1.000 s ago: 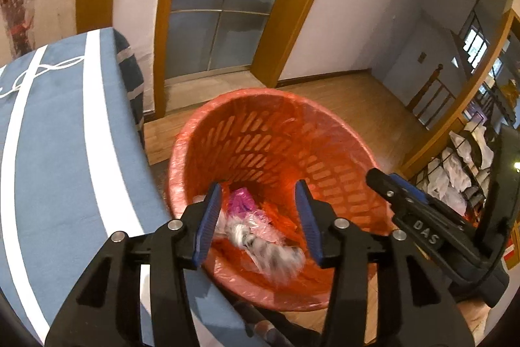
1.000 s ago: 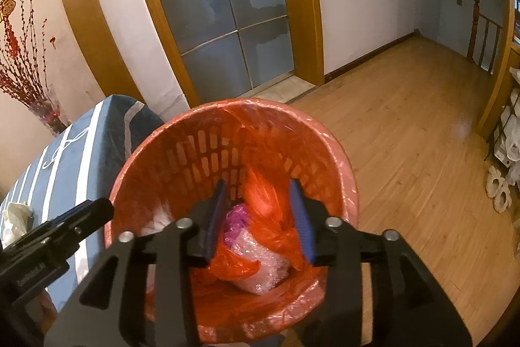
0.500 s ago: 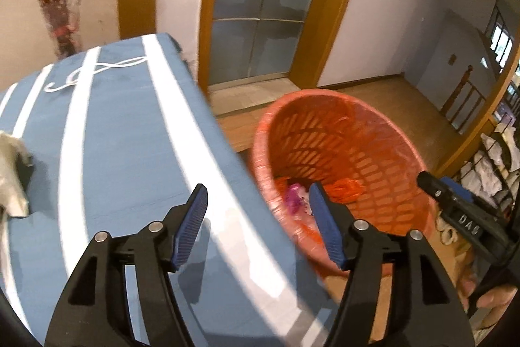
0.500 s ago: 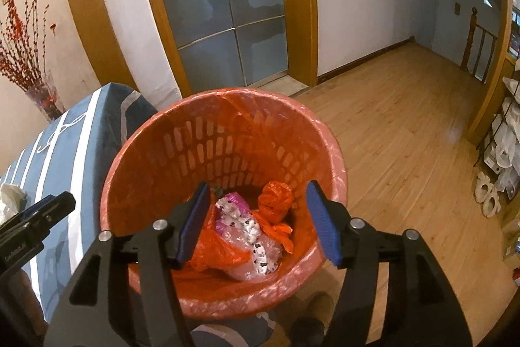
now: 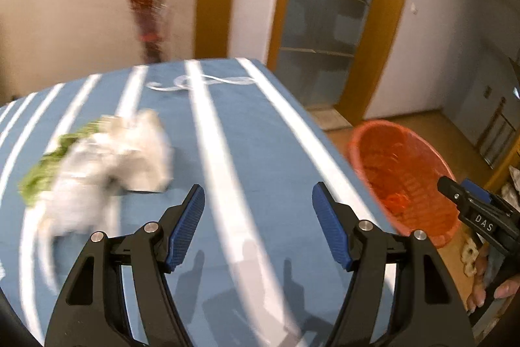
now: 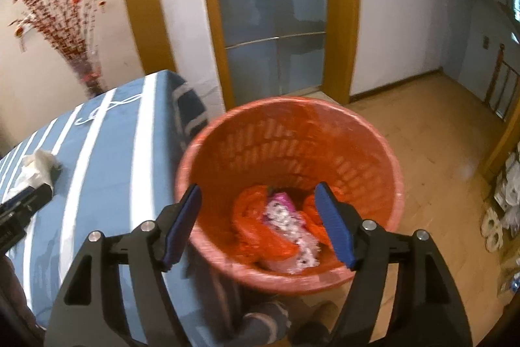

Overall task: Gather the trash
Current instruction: 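Move both open tools back over the table toward the clear bags, then grasp the clear plastic bag with the left tool while the right grasps white tissue, then carry the clear bag and white tissue over the orange basket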

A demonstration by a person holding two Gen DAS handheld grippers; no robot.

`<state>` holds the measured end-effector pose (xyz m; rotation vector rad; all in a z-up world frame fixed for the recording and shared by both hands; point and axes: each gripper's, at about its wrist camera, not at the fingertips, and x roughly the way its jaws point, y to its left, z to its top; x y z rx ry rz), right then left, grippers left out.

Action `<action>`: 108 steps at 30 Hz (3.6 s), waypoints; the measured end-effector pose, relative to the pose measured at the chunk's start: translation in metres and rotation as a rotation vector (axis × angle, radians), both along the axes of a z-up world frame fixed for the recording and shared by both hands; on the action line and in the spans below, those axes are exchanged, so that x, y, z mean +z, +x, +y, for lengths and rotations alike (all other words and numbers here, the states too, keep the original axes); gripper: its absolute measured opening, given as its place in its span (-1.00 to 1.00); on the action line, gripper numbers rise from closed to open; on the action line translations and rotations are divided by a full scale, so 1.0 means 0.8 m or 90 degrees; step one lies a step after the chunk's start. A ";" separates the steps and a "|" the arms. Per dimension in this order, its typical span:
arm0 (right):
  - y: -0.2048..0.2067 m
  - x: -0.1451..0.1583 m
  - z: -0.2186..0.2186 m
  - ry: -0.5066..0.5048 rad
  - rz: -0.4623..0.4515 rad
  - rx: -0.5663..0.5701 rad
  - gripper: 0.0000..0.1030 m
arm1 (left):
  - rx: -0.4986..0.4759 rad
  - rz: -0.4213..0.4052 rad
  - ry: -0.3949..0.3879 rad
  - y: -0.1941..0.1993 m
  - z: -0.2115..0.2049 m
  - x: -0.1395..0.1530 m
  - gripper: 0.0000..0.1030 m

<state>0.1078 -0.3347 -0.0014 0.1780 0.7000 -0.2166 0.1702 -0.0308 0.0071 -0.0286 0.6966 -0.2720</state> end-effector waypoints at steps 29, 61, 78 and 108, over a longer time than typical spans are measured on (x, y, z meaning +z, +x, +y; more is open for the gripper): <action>0.022 -0.002 0.164 -0.038 0.028 0.155 0.38 | 0.192 0.068 0.019 0.028 0.211 -0.049 -0.20; 0.064 0.024 0.276 -0.031 -0.006 0.286 0.25 | 0.239 -0.050 -0.032 -0.012 0.274 0.040 -0.58; 0.145 0.011 0.338 0.009 0.032 0.325 -0.32 | 0.283 -0.043 -0.026 -0.010 0.318 0.041 -0.58; 0.026 0.042 0.170 -0.112 -0.049 0.148 -0.96 | 0.097 -0.033 -0.032 -0.002 0.147 0.042 -0.58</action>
